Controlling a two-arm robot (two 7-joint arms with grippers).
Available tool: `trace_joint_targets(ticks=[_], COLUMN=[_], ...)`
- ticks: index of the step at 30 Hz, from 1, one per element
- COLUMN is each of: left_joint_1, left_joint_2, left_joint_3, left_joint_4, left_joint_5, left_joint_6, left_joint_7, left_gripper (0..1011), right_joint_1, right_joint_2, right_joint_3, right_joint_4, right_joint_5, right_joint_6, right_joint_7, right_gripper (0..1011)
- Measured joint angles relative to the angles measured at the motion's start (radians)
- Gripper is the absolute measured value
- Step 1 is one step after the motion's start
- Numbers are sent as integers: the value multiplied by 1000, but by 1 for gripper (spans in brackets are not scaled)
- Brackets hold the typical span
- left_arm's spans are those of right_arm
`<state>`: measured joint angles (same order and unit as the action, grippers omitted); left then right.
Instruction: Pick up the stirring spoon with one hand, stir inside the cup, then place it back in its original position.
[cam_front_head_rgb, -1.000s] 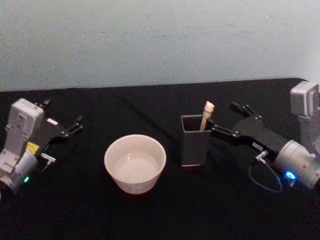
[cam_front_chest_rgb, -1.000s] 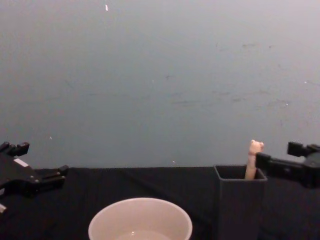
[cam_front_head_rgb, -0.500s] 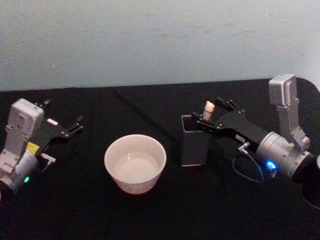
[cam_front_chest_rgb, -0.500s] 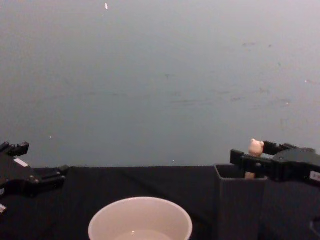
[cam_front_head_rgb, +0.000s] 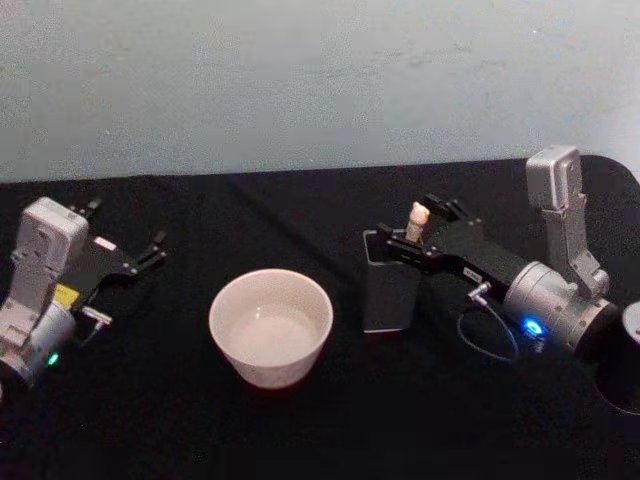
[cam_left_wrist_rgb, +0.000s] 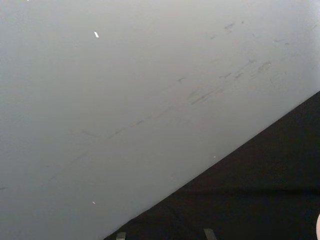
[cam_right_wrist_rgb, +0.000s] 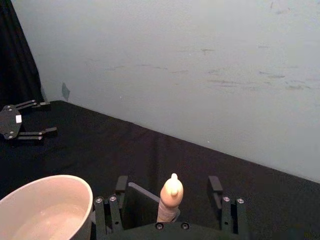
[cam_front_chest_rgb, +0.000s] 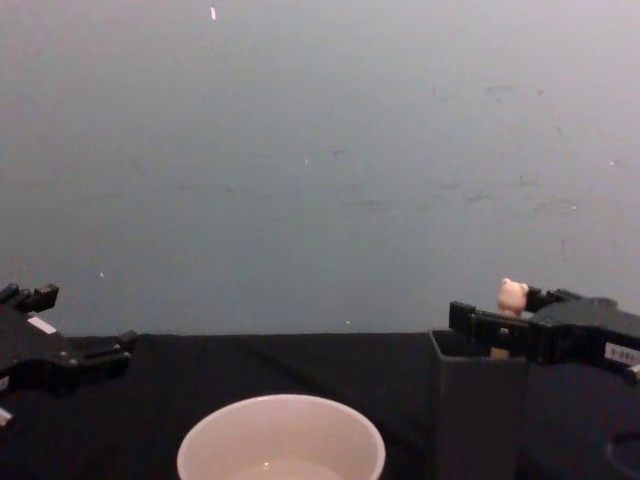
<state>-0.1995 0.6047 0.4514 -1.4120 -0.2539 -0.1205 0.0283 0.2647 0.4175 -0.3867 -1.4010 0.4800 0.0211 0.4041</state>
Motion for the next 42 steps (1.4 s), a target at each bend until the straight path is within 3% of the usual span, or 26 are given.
trace_joint_targets(ticks=[4,11,31,42], left_joint_1=[0,0,0,0], left_joint_2=[0,0,0,0], left_joint_3=[0,0,0,0], left_joint_4=[0,0,0,0], left_joint_5=[0,0,0,0], left_joint_6=[0,0,0,0], left_joint_7=[0,0,0,0], left_gripper=[1001,1001,1001,1001], right_joint_1=[0,0,-1,-4], right_joint_2=[1,1,2,0], right_joint_3=[0,0,0,4], right_joint_4=[0,-1,-2,-4], right_joint_5=[1,3,5,4], right_joint_6=[-1,-1,-3,-3], right_joint_7=[0,-1,-1,6], right_gripper=[1000,860,225,214])
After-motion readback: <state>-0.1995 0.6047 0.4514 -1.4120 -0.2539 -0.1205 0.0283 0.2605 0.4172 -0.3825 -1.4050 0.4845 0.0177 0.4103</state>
